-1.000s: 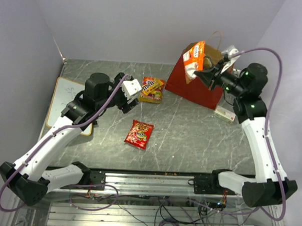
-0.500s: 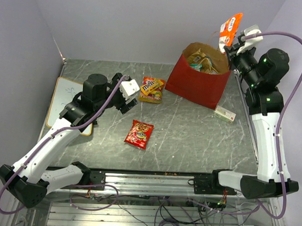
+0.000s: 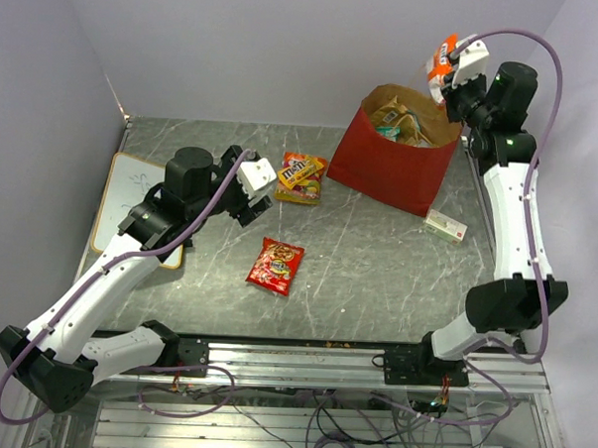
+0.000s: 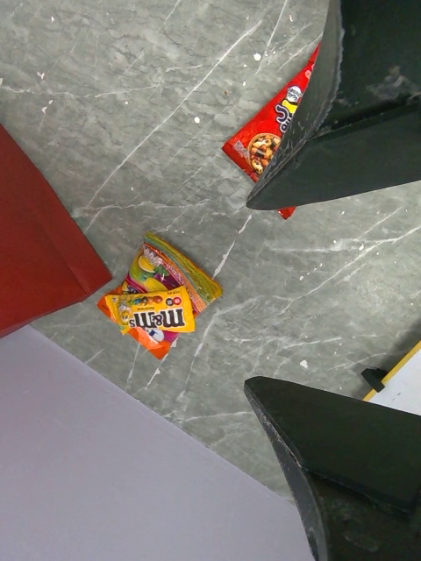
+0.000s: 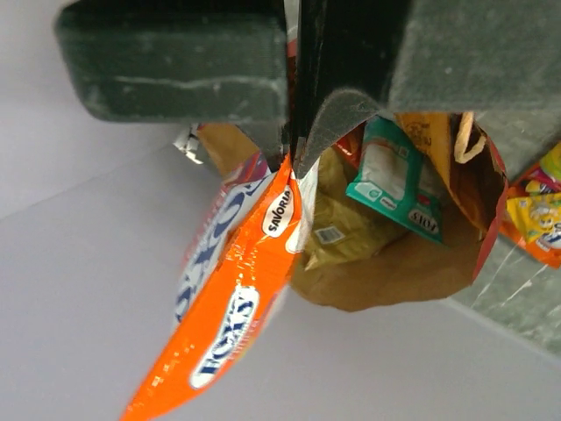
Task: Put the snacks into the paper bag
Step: Place the snack in the paper bag.
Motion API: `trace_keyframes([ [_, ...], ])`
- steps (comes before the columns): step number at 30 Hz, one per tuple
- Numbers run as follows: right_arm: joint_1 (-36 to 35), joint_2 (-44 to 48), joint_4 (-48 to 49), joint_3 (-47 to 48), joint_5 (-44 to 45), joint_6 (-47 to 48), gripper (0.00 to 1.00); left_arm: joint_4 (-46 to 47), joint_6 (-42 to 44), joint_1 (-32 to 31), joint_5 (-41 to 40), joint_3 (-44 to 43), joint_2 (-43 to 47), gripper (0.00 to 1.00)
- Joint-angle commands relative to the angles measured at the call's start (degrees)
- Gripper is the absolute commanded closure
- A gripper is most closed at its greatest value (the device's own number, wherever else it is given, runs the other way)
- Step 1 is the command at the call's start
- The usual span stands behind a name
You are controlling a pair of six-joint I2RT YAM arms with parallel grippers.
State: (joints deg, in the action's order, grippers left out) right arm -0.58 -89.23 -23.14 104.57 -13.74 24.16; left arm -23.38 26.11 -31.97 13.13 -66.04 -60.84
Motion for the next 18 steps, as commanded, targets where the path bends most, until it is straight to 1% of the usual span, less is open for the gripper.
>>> trace_keyframes([
  [1,1.9,-3.7,-1.4,4.6,-7.7,0.8,1.0,2.1,-0.1,0.4,0.4,0.6,0.5,0.13],
  [5,3.9,-8.8,-5.5,9.2,-12.9,-5.0,1.0,2.1,-0.3,0.3,0.9,0.6,0.3,0.12],
  [8,6.3,-10.8,-8.0,10.0,-20.8,-11.2,1.0,1.9,-0.2,0.3,1.2,0.5,0.3,0.12],
  [10,7.7,-11.4,-10.0,10.2,-26.0,-12.7,1.0,1.8,-0.3,0.3,1.3,0.5,0.3,0.12],
  [14,10.7,-10.4,-12.3,8.8,-34.0,-11.8,1.0,1.7,-0.1,0.3,2.0,0.4,0.1,0.13],
  [18,11.6,-11.1,-19.3,9.2,-38.4,-4.6,1.0,1.4,0.2,0.3,2.5,0.0,-0.1,0.13],
])
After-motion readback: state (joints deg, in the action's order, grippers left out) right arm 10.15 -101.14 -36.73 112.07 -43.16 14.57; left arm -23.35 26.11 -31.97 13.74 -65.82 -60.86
